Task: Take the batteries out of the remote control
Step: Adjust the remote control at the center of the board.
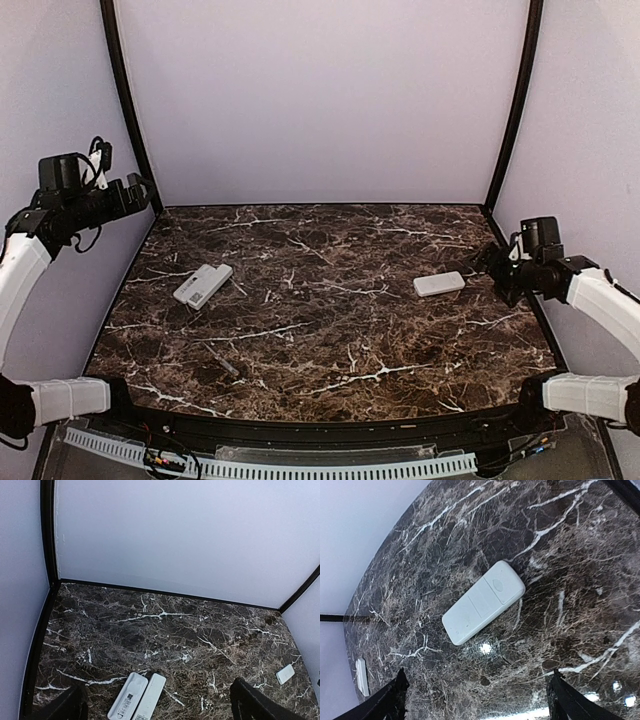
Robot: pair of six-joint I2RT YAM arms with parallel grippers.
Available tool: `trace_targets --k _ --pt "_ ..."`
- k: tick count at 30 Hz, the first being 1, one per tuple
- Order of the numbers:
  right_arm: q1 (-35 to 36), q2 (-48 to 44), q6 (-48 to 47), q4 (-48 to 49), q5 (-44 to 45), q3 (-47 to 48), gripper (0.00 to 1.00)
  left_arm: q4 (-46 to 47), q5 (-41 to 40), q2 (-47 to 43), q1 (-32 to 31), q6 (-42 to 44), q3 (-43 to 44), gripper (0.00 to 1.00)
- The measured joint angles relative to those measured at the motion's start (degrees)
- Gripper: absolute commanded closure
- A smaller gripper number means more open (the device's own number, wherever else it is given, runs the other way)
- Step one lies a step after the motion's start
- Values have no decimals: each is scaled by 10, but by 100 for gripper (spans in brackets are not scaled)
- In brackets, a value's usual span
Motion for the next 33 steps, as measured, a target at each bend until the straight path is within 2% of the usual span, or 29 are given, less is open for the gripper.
trace_targets --k 7,13,18,33 --pt "59 145 41 52 16 25 9 0 15 1 -1 3 -17 2" --pt "70 256 50 87 39 77 9 0 5 -11 -1 11 -17 1" --pt "70 329 52 112 56 113 6 0 0 -12 -2 13 -17 1" --pt "72 467 45 104 113 214 7 0 -2 -1 -3 13 -18 1"
